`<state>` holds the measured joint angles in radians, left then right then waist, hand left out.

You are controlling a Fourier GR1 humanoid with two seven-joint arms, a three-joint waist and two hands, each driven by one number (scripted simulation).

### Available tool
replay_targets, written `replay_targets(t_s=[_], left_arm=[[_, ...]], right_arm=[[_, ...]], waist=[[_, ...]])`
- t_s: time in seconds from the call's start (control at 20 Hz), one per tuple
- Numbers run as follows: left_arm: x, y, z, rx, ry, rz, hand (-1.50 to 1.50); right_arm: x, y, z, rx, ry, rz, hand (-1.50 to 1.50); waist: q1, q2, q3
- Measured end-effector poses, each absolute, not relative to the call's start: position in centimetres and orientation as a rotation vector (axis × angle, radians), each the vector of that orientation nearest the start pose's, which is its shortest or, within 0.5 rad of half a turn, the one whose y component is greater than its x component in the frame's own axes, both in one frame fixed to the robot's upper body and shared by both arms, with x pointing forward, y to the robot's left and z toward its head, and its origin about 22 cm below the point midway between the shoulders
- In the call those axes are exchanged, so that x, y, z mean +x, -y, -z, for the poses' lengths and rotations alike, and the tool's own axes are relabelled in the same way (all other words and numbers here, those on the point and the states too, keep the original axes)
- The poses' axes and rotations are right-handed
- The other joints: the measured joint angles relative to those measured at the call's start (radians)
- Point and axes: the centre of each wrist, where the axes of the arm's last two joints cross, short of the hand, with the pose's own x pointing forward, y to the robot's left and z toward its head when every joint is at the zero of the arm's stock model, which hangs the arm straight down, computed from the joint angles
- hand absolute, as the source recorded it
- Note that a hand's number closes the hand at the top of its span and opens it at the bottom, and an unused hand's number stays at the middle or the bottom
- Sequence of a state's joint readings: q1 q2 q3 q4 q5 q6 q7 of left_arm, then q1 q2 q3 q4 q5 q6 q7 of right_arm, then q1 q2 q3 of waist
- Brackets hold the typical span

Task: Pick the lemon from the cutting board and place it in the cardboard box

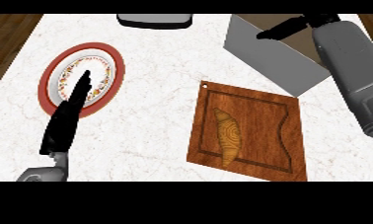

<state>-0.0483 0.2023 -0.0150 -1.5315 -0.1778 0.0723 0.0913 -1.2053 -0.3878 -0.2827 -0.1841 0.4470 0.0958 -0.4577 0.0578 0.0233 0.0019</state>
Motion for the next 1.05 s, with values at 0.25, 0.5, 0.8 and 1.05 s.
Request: replay_targets(t_s=[0.25, 0.5, 0.8, 1.05], left_arm=[[25.5, -27.0, -1.2, 0.34, 1.483, 0.243, 0.0], [26.0, -27.3, -1.6, 0.335, 1.49, 0.241, 0.0], [25.9, -27.0, -1.9, 0.332, 1.508, 0.246, 0.0], [26.2, -26.7, -2.1, 0.327, 1.514, 0.249, 0.0]], right_arm=[[46.7, 30.3, -15.6, -0.199, 1.797, -0.353, -1.5], [45.2, 35.9, -17.0, -0.219, 1.812, -0.159, -1.5], [41.8, 43.6, -18.5, -0.279, 1.81, -0.001, -1.5], [38.8, 48.0, -18.2, -0.289, 1.823, 0.014, -1.5]], waist=[[0.004, 0.004, 0.0], [0.008, 0.011, 0.001], [0.017, 0.019, 0.004], [0.02, 0.026, 0.007]])
